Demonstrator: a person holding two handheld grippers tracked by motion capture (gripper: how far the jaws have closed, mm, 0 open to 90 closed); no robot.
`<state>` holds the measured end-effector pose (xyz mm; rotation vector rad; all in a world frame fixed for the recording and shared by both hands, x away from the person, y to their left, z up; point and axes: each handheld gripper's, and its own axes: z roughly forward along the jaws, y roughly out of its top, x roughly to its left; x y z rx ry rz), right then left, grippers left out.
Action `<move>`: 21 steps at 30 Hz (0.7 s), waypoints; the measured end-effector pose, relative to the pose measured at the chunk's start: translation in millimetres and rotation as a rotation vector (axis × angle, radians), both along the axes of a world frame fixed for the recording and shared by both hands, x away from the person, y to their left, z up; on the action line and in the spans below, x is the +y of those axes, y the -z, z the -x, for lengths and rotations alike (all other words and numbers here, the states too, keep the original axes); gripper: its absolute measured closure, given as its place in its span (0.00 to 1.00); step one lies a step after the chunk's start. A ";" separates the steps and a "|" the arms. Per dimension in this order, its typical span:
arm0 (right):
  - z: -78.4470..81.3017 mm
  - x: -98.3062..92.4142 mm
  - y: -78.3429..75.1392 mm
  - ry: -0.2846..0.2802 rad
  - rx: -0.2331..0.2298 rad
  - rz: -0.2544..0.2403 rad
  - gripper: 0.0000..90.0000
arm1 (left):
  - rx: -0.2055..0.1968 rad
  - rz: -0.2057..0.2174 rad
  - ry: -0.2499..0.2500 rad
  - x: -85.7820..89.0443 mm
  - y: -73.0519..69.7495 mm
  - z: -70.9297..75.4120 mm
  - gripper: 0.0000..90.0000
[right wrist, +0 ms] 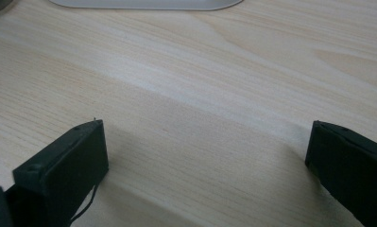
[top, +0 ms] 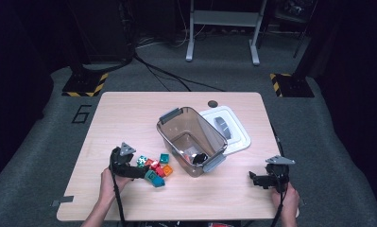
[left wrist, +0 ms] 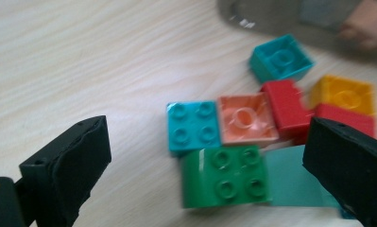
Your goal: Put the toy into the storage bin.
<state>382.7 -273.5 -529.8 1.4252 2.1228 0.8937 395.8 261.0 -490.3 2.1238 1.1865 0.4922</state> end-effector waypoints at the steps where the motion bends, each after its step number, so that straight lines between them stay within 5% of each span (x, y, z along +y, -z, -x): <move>1: 0.0 0.0 0.0 -0.001 0.000 0.001 0.00 | 0.006 0.009 -0.018 1.1 4.0 -1.0 0.02; 7: 0.0 0.0 0.0 -0.001 0.000 0.001 0.00 | 0.038 0.022 -0.045 7.6 17.9 -7.4 0.03; 21: 0.0 0.0 0.0 -0.001 0.000 0.001 0.00 | 0.080 -0.041 -0.049 35.9 11.4 8.3 0.04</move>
